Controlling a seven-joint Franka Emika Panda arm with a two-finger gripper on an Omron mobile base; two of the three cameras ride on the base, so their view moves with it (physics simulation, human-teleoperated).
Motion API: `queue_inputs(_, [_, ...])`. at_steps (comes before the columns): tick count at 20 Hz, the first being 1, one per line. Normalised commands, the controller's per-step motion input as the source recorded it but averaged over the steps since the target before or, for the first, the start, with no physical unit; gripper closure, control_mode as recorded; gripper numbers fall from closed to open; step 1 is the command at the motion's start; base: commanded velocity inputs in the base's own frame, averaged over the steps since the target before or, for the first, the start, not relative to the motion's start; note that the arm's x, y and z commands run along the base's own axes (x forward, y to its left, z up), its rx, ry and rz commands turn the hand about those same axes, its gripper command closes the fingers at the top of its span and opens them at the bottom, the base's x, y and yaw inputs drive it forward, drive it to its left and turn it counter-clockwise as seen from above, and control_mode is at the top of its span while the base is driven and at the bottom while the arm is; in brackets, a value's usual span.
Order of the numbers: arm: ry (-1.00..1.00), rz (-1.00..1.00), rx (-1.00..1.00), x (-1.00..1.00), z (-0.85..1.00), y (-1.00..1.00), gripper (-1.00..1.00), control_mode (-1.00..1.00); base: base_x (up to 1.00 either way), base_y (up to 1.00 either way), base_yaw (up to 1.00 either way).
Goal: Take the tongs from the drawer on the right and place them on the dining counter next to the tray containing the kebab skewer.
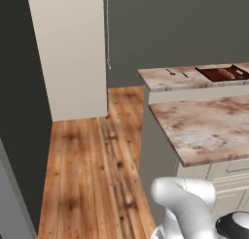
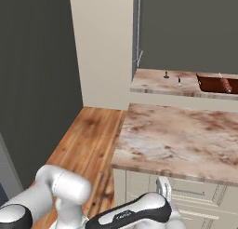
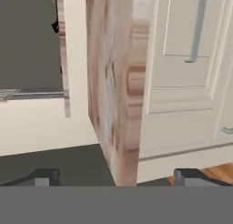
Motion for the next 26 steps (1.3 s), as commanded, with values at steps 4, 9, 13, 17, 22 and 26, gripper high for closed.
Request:
queue_inputs(4, [-0.01, -0.09, 0.06, 0.08, -0.48, -0.51, -1.0, -1.0, 0.0, 0.0, 0.0])
queue_inputs(9, [0.0, -0.07, 0.07, 0.19, -0.32, -0.47, -1.0, -1.0, 0.0, 0.0, 0.0])
queue_inputs(13, [0.0, -0.06, 0.01, 0.19, -0.51, -0.32, -1.0, -1.0, 0.0, 0.0, 0.0])
queue_inputs(17, [0.0, -0.03, 0.03, 0.29, -0.5, -0.3, -1.0, -1.0, 0.0, 0.0, 0.0])
queue_inputs(22, [0.0, 0.0, 0.06, 0.41, -0.39, -0.36, -1.0, -1.0, 0.0, 0.0, 0.0])
queue_inputs(26, [0.0, 0.0, 0.04, 0.48, -0.44, -0.45, -1.0, -1.0, 0.0, 0.0, 0.0])
